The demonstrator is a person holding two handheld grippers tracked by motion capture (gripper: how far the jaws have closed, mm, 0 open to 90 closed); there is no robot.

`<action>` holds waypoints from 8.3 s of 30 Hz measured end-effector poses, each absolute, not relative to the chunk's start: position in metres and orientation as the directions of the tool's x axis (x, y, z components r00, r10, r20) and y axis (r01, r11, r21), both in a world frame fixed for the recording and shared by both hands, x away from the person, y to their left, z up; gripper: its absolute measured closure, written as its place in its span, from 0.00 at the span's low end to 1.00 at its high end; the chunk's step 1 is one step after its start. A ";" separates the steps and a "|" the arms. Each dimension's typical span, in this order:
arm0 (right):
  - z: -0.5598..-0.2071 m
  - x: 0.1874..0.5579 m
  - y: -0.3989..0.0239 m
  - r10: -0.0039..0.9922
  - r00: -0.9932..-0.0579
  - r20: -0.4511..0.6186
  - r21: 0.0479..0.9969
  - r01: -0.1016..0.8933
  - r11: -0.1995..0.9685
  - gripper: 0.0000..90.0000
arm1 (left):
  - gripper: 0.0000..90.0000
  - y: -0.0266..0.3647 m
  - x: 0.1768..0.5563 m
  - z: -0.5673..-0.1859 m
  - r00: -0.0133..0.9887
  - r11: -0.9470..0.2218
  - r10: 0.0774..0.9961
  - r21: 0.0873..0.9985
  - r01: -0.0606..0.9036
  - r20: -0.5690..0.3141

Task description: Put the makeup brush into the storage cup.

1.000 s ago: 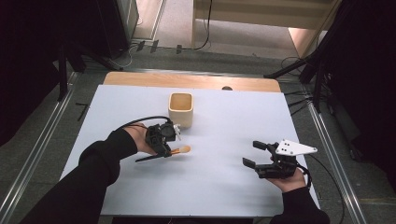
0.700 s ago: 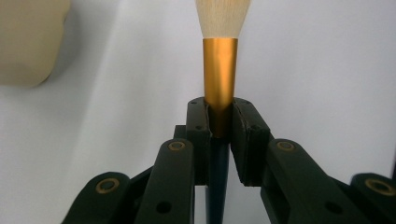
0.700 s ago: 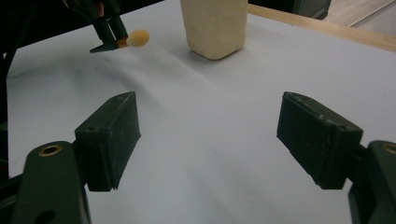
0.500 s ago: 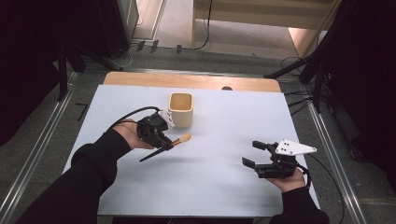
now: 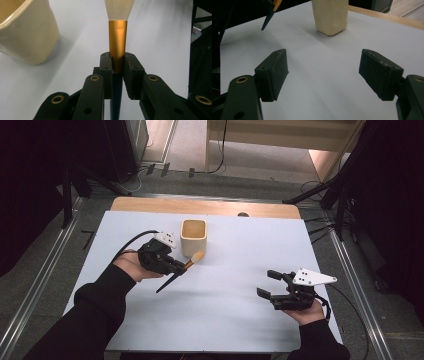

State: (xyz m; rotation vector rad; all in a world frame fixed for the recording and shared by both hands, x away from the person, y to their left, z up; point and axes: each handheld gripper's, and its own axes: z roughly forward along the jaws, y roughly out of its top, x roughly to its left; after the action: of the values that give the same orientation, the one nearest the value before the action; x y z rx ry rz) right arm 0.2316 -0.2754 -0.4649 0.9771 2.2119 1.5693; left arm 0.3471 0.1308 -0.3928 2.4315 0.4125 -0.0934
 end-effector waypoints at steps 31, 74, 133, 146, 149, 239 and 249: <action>-0.447 0.247 -0.238 0.585 -0.792 0.175 0.922 0.340 0.185 0.35 | 0.88 0.155 0.315 -0.405 0.914 -0.441 0.338 0.820 0.365 -0.225; -0.426 0.278 -0.161 0.455 -0.854 0.253 0.923 0.354 0.152 0.53 | 0.88 0.131 0.298 -0.413 0.935 -0.453 0.314 0.839 0.302 -0.167; -0.460 0.279 -0.103 0.399 -0.882 0.253 0.861 0.393 0.322 0.88 | 0.60 0.129 0.296 -0.400 0.949 -0.442 0.277 0.857 0.266 -0.151; -0.461 0.276 -0.091 0.377 -0.896 0.236 0.850 0.378 0.366 0.88 | 0.70 0.127 0.297 -0.402 0.949 -0.468 0.275 0.841 0.271 -0.153; -0.461 0.276 -0.090 0.373 -0.898 0.234 0.848 0.377 0.374 0.88 | 0.73 0.126 0.296 -0.403 0.951 -0.477 0.269 0.836 0.270 -0.154; -0.462 0.254 -0.226 0.530 -0.827 0.186 0.925 0.329 0.189 0.33 | 0.86 0.172 0.319 -0.395 0.893 -0.389 0.419 0.857 0.338 -0.163; -0.462 0.253 -0.232 0.538 -0.822 0.185 0.929 0.325 0.178 0.32 | 0.86 0.170 0.334 -0.377 0.883 -0.382 0.445 0.860 0.338 -0.150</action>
State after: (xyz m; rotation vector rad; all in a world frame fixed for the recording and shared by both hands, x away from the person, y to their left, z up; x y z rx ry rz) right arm 0.2527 -0.2324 -0.4616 0.8415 2.2617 1.7078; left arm 0.3336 0.1699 -0.3769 2.0038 0.5700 0.1275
